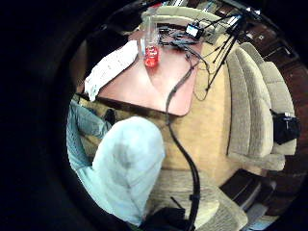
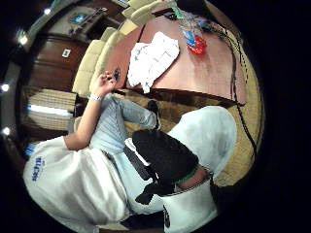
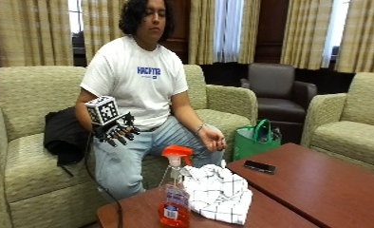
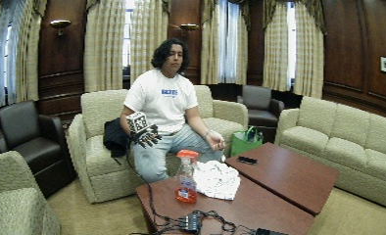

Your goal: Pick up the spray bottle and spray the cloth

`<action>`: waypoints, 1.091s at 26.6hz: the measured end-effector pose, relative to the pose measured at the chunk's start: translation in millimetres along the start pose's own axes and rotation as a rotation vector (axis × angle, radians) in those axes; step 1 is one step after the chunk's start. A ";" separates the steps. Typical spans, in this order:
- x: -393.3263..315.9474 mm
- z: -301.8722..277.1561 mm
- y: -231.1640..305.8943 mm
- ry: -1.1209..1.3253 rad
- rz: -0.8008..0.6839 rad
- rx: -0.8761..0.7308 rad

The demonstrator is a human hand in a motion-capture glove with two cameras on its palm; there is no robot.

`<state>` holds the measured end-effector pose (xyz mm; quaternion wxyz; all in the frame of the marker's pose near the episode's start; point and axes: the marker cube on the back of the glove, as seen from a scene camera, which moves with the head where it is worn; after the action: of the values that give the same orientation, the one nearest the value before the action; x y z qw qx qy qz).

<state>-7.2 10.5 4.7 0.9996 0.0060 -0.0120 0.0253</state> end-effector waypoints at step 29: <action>45.1 18.5 -66.6 -0.361 0.245 0.214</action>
<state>40.8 -54.0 23.5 0.9644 0.1150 -0.1882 0.1460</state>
